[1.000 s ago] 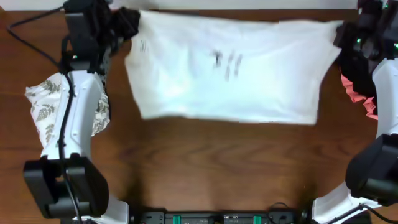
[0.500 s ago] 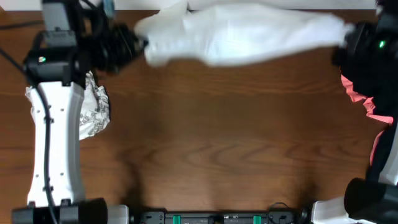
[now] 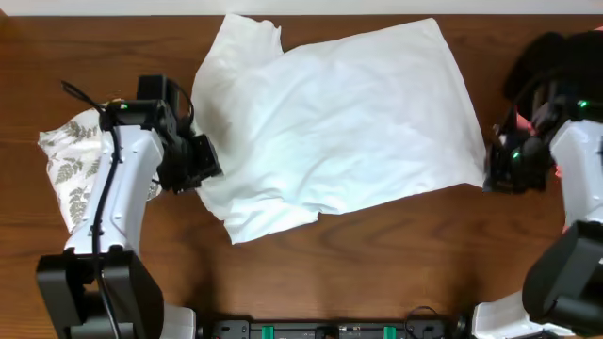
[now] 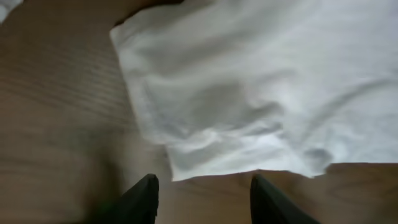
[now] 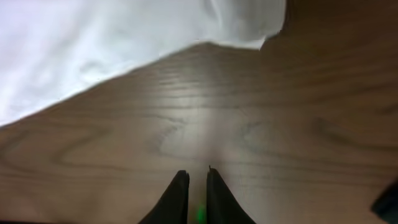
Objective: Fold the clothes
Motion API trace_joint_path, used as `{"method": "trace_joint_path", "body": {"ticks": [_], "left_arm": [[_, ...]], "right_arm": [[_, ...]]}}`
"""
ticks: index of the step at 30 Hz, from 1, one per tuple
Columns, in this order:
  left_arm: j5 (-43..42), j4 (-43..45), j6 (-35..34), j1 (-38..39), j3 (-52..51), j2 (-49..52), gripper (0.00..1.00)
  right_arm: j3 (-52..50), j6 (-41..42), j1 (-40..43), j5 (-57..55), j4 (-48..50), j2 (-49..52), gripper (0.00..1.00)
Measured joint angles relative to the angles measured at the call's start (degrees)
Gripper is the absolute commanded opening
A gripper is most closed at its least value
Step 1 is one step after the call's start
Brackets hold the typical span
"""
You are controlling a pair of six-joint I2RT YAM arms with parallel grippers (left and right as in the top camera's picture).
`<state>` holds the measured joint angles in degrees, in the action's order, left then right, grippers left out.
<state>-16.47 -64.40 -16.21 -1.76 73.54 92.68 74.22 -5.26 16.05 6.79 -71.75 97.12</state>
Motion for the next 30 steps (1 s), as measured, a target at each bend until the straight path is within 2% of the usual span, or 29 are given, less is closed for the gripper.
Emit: {"method": "trace_joint_path", "body": {"ticks": [7,11,16,20,23,30], "left_arm": [[-0.81,-2.99,0.02,0.09,-0.15,0.00,0.50],[-3.17,-7.45,0.46,1.66,-0.20,0.00,0.64],[-4.28,-7.19,0.68,5.01,-2.01,0.00,0.73],[-4.13,-4.87,-0.35,6.62,-6.43,0.00,0.74],[-1.95,-2.80,-2.23,6.64,-10.10,0.00,0.78],[-0.83,7.61,-4.63,6.64,-20.20,0.00,0.78]], "right_arm": [[-1.55,0.09,0.00,-0.48,1.64,0.00,0.17],[-1.55,0.09,0.00,-0.63,2.40,0.00,0.19],[-1.55,0.20,0.00,-0.66,3.78,0.00,0.19],[-1.55,0.20,0.00,-0.66,3.89,0.00,0.18],[-1.55,0.22,0.00,-0.63,3.93,0.00,0.18],[-1.55,0.22,0.00,-0.63,5.05,0.00,0.18]]}}
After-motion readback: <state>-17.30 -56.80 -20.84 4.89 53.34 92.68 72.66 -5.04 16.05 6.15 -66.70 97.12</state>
